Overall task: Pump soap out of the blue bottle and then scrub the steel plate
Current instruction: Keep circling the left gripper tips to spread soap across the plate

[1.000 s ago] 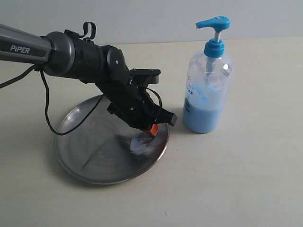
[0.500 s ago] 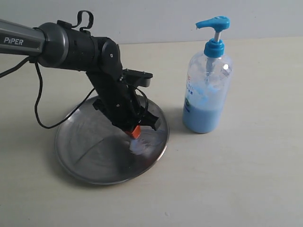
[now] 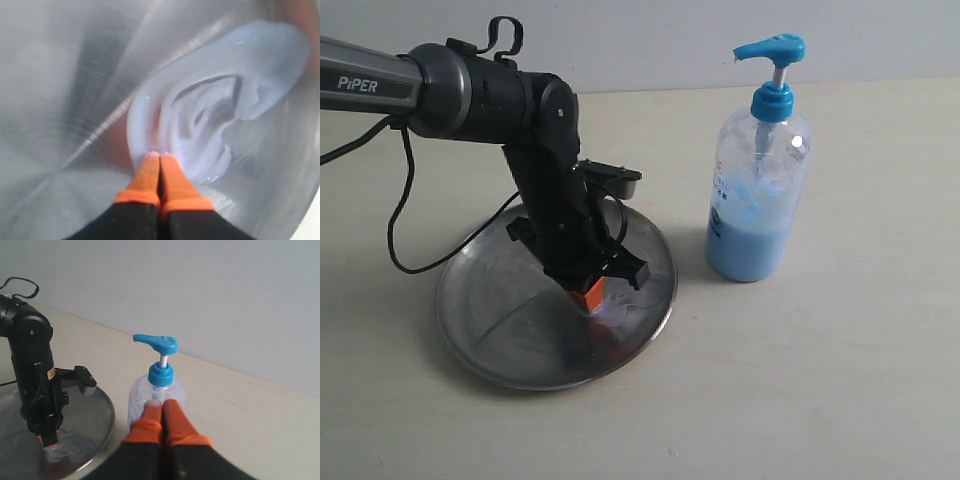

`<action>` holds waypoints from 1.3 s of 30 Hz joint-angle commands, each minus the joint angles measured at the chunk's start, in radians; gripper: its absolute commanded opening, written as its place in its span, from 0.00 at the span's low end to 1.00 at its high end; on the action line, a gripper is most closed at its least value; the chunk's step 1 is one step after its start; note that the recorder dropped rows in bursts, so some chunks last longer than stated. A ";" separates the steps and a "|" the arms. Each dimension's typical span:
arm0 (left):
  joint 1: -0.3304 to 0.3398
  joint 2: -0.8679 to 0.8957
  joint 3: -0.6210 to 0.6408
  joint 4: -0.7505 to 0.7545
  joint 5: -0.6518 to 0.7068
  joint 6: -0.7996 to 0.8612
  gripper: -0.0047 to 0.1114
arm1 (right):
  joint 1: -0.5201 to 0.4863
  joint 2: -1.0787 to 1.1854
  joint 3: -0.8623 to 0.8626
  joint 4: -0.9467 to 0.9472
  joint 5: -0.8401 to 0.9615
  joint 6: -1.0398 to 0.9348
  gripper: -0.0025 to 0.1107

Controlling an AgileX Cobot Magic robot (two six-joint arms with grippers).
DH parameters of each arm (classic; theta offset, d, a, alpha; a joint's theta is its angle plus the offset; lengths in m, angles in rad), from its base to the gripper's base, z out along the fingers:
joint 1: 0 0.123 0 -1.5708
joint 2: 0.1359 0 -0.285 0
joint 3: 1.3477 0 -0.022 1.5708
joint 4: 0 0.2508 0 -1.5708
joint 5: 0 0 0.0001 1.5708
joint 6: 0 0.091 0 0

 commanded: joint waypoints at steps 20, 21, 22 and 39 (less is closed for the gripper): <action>0.003 0.054 0.000 -0.271 -0.096 0.092 0.04 | -0.004 -0.002 0.005 0.002 -0.012 0.004 0.02; 0.003 0.061 0.000 -0.281 -0.101 0.101 0.04 | -0.004 -0.002 0.005 0.002 -0.012 0.004 0.02; 0.003 0.065 0.000 -0.292 -0.109 0.106 0.04 | -0.004 -0.002 0.005 0.002 -0.012 0.004 0.02; 0.003 0.067 0.000 0.007 -0.188 -0.031 0.04 | -0.004 -0.002 0.005 0.002 -0.014 0.004 0.02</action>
